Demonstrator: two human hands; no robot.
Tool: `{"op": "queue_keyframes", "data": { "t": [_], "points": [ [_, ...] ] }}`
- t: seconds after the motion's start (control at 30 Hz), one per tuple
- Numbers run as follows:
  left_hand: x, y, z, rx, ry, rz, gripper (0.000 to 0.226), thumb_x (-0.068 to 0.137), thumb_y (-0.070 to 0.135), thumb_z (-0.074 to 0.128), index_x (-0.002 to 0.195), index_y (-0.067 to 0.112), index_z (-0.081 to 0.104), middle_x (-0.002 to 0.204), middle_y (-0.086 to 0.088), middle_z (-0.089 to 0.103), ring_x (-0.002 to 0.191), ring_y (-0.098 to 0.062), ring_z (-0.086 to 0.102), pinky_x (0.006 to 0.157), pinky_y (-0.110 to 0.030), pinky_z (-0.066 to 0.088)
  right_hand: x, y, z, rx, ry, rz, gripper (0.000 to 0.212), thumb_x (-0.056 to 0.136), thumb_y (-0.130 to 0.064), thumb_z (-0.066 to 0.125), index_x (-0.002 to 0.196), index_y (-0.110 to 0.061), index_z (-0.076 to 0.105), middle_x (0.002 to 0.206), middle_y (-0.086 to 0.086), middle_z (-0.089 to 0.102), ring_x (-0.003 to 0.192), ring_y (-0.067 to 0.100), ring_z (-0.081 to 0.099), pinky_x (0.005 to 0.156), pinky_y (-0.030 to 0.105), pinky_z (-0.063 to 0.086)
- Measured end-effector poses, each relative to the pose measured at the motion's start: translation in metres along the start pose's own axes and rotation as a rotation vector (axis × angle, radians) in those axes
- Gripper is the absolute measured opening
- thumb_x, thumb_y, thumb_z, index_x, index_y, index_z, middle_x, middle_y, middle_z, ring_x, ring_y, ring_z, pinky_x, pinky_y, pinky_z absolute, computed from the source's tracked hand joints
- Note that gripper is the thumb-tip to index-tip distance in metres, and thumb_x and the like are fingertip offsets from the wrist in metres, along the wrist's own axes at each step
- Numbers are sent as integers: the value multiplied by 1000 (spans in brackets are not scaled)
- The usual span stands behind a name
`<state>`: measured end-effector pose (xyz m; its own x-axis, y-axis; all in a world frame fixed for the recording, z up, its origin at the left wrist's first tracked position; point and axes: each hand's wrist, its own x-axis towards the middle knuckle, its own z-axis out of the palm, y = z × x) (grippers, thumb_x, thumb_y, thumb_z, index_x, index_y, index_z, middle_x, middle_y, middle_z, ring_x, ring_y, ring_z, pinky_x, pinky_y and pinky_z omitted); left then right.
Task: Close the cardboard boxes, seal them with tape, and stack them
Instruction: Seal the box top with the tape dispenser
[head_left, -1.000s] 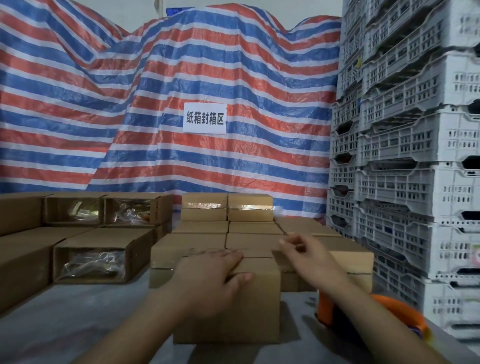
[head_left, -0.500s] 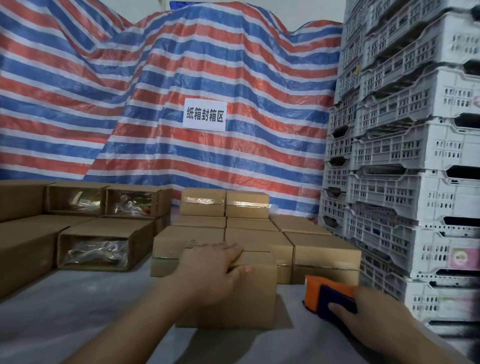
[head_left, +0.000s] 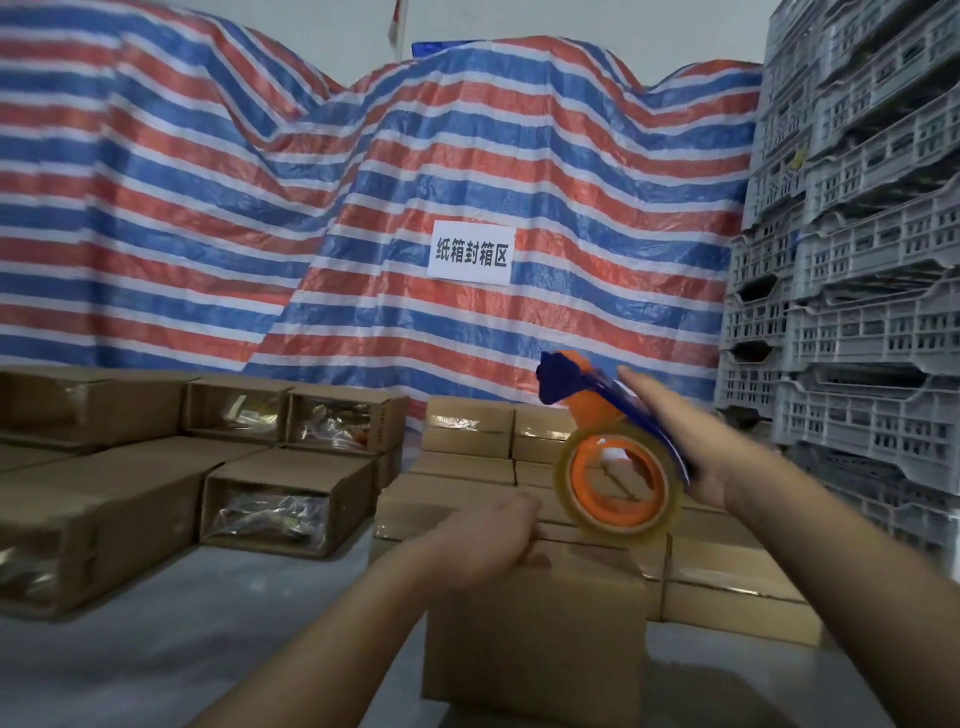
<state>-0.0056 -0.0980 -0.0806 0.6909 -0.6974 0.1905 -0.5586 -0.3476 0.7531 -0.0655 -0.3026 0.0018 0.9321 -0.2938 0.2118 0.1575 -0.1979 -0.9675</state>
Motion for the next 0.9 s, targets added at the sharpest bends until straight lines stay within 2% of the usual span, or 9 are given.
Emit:
{"op": "queue_keyframes", "data": {
  "t": [0.2, 0.3, 0.4, 0.47, 0.53, 0.6, 0.73, 0.83, 0.9],
  "points": [
    [-3, 7, -3, -489, 141, -83, 41, 107, 35, 30, 127, 14, 59, 126, -9, 64, 110, -22, 65, 91, -32, 54, 21, 10, 14, -118, -137, 26, 71, 64, -59, 76, 111, -6, 70, 92, 16, 76, 69, 24, 72, 65, 32, 61],
    [0, 10, -16, -731, 187, -152, 67, 103, 58, 20, 111, 12, 69, 122, -13, 68, 116, -25, 62, 109, -42, 42, 24, 14, 12, -146, -146, 6, 77, 60, -62, 79, 113, -7, 69, 98, 17, 76, 74, 26, 72, 75, 36, 59],
    [6, 4, -28, -916, 144, -178, 92, 93, 75, 11, 120, 7, 67, 122, -16, 68, 117, -29, 60, 116, -47, 30, 28, 16, 10, -160, -124, -53, 74, 57, -63, 81, 111, -13, 67, 99, 18, 76, 75, 27, 74, 78, 40, 60],
    [7, 2, -33, -987, 159, -183, 85, 94, 73, 20, 120, 7, 66, 119, -15, 69, 112, -28, 64, 103, -39, 43, 27, 15, 11, -175, -124, -61, 72, 58, -63, 80, 109, -14, 68, 99, 17, 76, 74, 27, 74, 77, 38, 60],
    [5, 7, -36, -1047, 203, -189, 65, 99, 60, 38, 124, 5, 61, 113, -16, 71, 102, -27, 68, 66, -26, 55, 28, 15, 11, -188, -135, -52, 71, 59, -63, 79, 107, -13, 69, 97, 18, 76, 72, 26, 73, 72, 35, 60],
    [3, 14, -36, -1071, 247, -205, 43, 98, 44, 53, 120, 8, 61, 108, -17, 73, 95, -27, 70, 43, -20, 51, 29, 15, 12, -184, -143, -54, 69, 58, -62, 80, 105, -13, 70, 95, 17, 76, 69, 25, 73, 65, 33, 60],
    [6, 19, -36, -1062, 290, -198, 19, 94, 31, 65, 102, 15, 67, 98, -9, 76, 89, -20, 72, 58, -28, 56, 31, 12, 16, -159, -161, -41, 70, 60, -59, 80, 111, -12, 67, 90, 16, 76, 64, 24, 73, 55, 29, 59],
    [7, 24, -37, -1024, 306, -216, 15, 97, 21, 59, 110, 16, 66, 103, -4, 75, 82, -9, 69, 52, -22, 48, 33, 12, 15, -158, -168, -40, 73, 61, -57, 79, 114, -9, 65, 84, 14, 76, 59, 21, 72, 50, 26, 55],
    [9, 24, -37, -995, 314, -244, 17, 100, 18, 53, 112, 17, 65, 100, 0, 74, 82, -9, 64, 74, -28, 52, 34, 11, 15, -172, -168, -53, 71, 61, -57, 79, 112, -10, 65, 83, 13, 76, 59, 21, 71, 49, 26, 55]
  ]
}}
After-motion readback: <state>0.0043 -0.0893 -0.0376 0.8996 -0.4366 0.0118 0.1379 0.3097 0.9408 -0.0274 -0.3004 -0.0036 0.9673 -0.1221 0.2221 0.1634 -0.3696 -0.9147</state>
